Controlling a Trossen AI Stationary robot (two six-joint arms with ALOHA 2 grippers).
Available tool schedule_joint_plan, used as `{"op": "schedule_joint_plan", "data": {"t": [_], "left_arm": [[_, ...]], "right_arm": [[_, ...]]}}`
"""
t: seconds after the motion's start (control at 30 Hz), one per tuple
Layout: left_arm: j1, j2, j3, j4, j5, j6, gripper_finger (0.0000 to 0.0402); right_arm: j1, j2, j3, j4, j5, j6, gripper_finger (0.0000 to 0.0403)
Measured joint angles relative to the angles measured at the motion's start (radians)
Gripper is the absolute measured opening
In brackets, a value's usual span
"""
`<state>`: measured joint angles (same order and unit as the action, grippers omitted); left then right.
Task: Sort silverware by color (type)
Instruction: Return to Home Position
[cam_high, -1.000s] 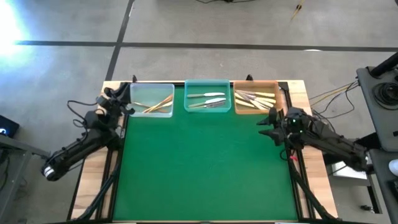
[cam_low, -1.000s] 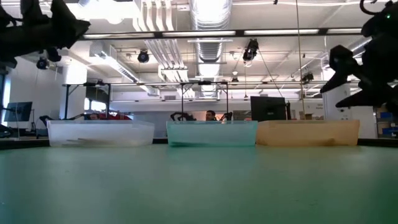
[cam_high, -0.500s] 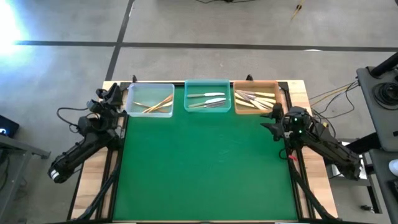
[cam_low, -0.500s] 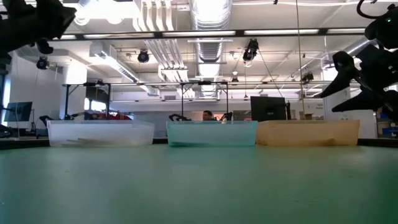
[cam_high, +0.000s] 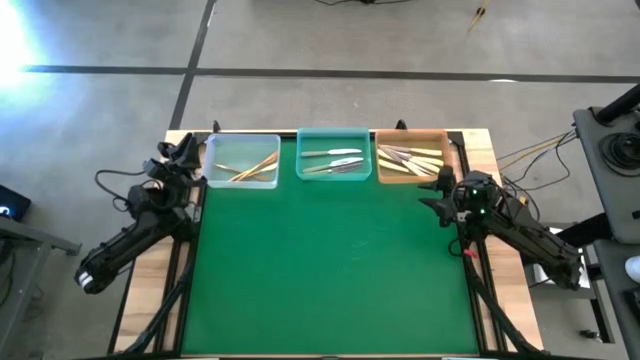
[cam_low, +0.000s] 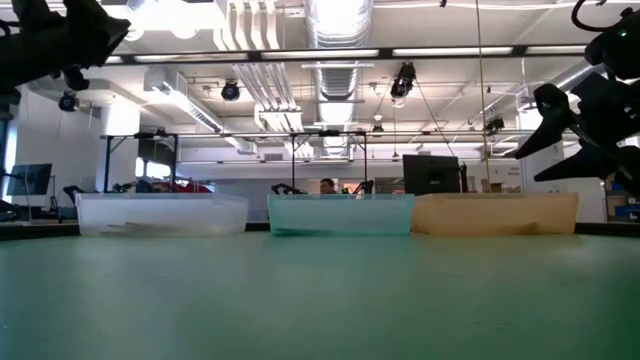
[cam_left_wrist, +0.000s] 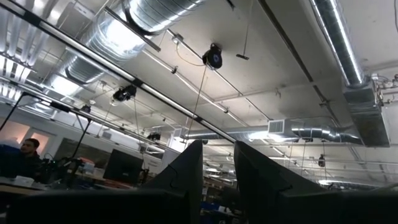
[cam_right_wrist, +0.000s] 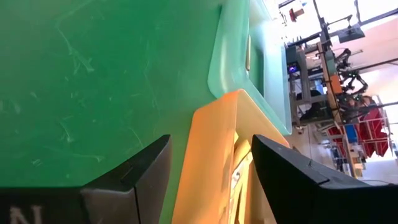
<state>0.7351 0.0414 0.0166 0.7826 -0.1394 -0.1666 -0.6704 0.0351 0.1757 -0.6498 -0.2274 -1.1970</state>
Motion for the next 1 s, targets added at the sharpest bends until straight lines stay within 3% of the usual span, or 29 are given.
{"op": "schedule_joint_plan", "data": {"t": [1.0], "left_arm": [[0.000, 0.076, 0.000, 0.000, 0.000, 0.000, 0.0075]], "right_arm": [[0.000, 0.001, 0.000, 0.000, 0.000, 0.000, 0.0215]]}}
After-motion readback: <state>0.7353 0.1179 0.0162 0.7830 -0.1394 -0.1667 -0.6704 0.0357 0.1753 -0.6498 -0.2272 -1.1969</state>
